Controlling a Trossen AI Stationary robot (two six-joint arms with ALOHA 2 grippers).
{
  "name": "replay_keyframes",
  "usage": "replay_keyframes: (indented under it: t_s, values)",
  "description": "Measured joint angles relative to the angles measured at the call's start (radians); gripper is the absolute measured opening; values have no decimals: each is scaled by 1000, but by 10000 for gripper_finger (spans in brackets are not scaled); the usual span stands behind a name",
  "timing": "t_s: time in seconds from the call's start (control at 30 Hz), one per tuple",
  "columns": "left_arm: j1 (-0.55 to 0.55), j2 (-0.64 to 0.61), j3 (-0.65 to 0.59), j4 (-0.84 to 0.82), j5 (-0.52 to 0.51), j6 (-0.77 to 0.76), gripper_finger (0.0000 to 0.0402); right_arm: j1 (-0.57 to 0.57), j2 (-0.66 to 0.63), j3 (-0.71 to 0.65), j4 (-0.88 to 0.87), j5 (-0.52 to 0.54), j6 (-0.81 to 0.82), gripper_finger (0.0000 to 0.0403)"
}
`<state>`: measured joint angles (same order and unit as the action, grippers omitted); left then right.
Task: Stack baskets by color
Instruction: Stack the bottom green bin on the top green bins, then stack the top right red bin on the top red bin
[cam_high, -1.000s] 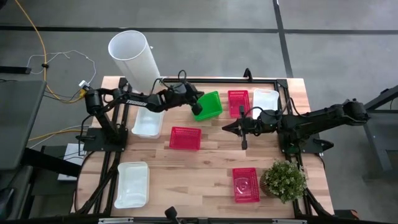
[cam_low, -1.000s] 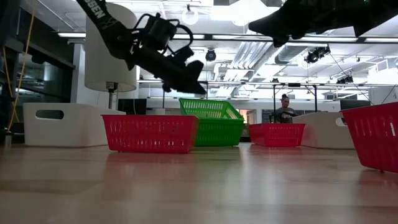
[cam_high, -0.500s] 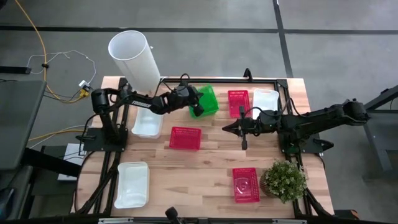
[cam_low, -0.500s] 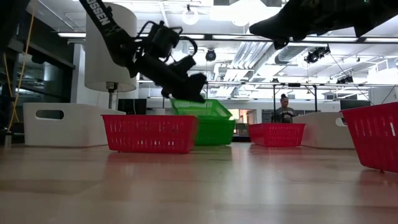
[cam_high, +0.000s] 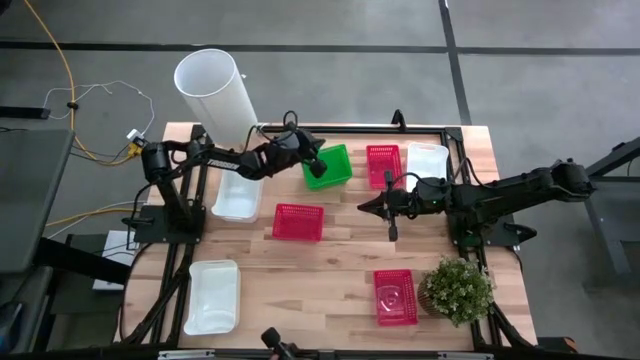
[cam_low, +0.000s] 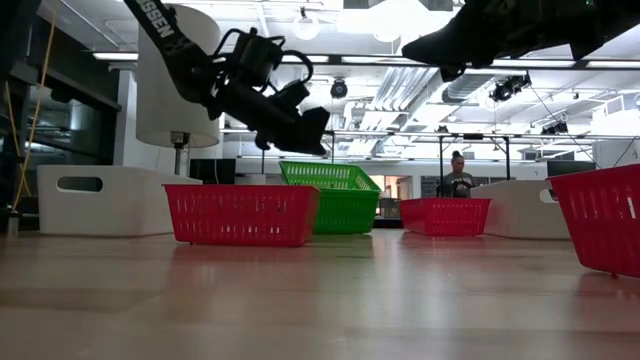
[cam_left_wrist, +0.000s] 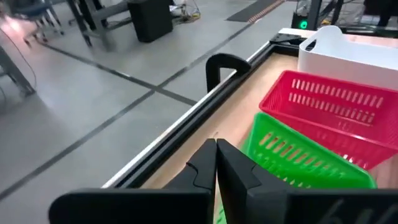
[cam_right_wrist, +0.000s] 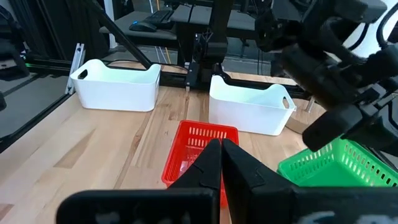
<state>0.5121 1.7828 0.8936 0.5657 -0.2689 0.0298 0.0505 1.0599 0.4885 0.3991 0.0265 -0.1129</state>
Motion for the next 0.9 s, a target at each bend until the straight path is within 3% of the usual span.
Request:
replay_keyframes:
  t_s: [0.47, 0.6, 0.9]
  values:
    - [-5, 82, -1, -17, 35, -38, 0, 0, 0, 0, 1, 0, 4, 0]
    - [-20, 18, -1, -17, 66, -30, 0, 0, 0, 0, 1, 0, 2, 0]
    - [-123, -181, -52, -49, 240, 15, 0, 0, 0, 0, 0, 0, 19, 0]
